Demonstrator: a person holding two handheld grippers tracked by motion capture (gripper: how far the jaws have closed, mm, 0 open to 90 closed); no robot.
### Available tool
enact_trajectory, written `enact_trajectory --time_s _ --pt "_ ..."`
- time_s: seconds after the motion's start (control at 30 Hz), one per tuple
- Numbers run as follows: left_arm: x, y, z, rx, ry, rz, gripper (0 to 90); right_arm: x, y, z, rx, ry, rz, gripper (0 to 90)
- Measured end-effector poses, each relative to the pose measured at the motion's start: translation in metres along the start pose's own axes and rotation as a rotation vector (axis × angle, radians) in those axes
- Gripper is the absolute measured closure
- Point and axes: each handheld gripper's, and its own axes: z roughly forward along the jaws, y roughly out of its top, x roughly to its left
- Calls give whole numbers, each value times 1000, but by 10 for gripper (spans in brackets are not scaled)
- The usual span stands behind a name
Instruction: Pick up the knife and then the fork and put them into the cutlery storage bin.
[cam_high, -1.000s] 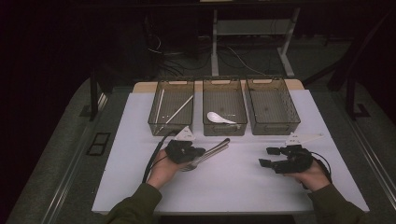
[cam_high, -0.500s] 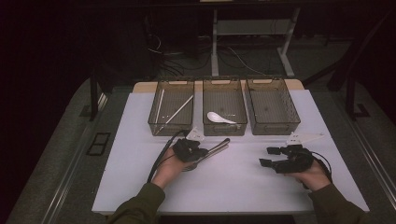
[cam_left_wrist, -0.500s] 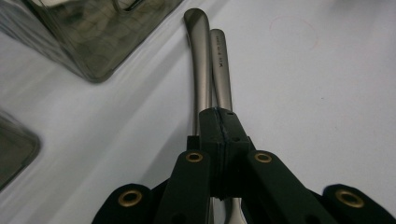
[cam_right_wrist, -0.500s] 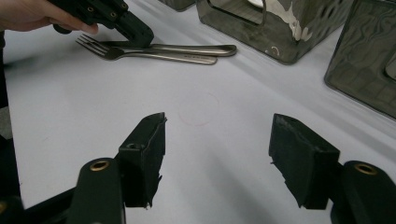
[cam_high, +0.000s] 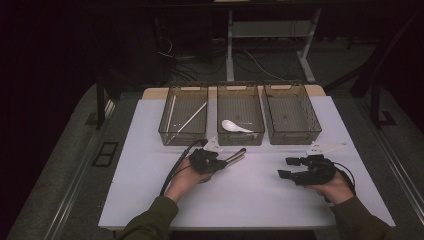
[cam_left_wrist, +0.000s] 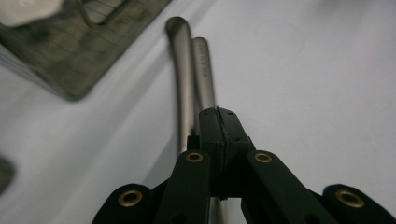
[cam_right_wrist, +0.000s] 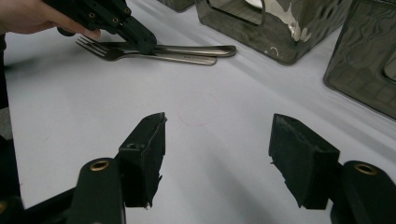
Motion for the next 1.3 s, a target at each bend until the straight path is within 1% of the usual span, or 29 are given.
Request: enact_trajectory --time_s 0.03,0.13,0.3,0.37,0.43,0.5,0.57,0.6,0.63,0.7,0.73,0.8,0.83,0.87,0.93,1.0,1.07,1.1,1.13,1.17,1.2,1.23,1.3 --pt "1 0 -1 2 -4 -7 890 0 0 0 0 0 1 360" --pt "3 -3 -2 17 -7 -12 891 0 0 -1 -4 0 -1 360" --pt "3 -2 0 9 -11 -16 892 0 0 -1 -1 2 0 360" --pt "1 -2 2 4 -5 -17 892 0 0 0 -2 2 -4 360" --pt "0 -1 4 8 -2 5 892 1 0 0 1 4 -4 360" --pt "-2 -1 8 16 -10 2 893 1 0 1 4 3 -1 360" --pt "-5 0 9 24 -8 26 892 1 0 1 3 4 -2 360" --pt "-6 0 9 11 -17 15 893 1 0 1 1 5 -3 360" --pt "-6 0 10 19 -33 32 892 1 0 0 0 6 -3 360" --pt "-9 2 11 14 -47 49 892 0 0 0 -1 5 -5 360" --pt "-11 2 12 7 -63 51 892 0 0 0 0 5 -3 360" --pt "-15 5 15 3 -79 76 892 0 0 0 0 6 -4 360" --pt "-14 6 14 23 -86 99 892 0 0 0 0 7 -6 361" --pt "-16 7 17 3 -80 71 892 1 0 0 2 7 -4 361" --pt "-14 10 18 14 -82 81 892 1 0 1 3 7 -2 361" --pt "-15 13 19 1 -78 59 891 1 0 1 2 6 -4 360" --pt "-14 16 20 -10 -65 44 890 1 0 0 -1 8 -6 361" --pt "-14 18 20 -14 -59 36 846 1 0 0 0 7 -5 361" --pt "-14 20 21 -24 -52 36 806 1 0 1 2 6 -2 361" --pt "-14 22 21 -29 -51 35 790 1 0 1 6 4 0 361" --pt "-13 24 22 -37 -49 29 790 1 0 1 6 4 -2 361" --pt "-11 26 23 -39 -45 33 795 1 0 1 6 4 -3 361" --pt "-10 31 27 -34 -24 28 838 1 0 1 3 5 -2 362"
